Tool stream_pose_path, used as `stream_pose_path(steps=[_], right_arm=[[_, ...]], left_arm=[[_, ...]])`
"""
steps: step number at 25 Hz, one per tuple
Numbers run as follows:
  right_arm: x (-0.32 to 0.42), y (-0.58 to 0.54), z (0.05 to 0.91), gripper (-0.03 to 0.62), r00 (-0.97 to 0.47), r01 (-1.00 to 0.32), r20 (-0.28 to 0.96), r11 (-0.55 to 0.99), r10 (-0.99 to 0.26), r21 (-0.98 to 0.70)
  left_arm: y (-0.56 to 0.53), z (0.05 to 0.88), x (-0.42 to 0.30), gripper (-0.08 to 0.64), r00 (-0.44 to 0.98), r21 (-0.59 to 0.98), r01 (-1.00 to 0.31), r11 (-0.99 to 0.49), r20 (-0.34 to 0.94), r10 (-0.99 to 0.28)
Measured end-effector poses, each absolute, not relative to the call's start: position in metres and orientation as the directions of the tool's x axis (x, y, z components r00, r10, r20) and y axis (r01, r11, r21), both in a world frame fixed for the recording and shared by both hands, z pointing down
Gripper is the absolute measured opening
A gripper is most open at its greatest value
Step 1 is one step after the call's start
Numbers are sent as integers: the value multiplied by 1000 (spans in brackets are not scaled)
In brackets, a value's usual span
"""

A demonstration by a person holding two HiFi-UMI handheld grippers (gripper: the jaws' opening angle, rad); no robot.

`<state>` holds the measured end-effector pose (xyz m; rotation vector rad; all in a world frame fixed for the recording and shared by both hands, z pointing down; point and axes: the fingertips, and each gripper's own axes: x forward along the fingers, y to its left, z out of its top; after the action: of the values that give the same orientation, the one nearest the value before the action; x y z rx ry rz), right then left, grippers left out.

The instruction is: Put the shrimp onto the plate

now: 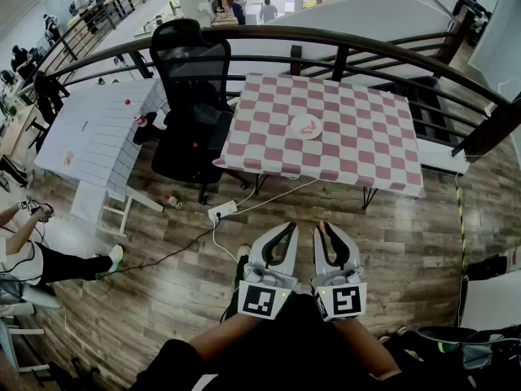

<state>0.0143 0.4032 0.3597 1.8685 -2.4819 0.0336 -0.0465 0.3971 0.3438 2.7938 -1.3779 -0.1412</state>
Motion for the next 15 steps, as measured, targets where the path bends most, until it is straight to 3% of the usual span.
stream_pose_path(steps=[15], right_arm=[[44, 410, 371, 51, -271, -959, 22, 268, -962, -93]], left_arm=[[388, 353, -83, 9, 497, -11, -867, -497, -61, -866]])
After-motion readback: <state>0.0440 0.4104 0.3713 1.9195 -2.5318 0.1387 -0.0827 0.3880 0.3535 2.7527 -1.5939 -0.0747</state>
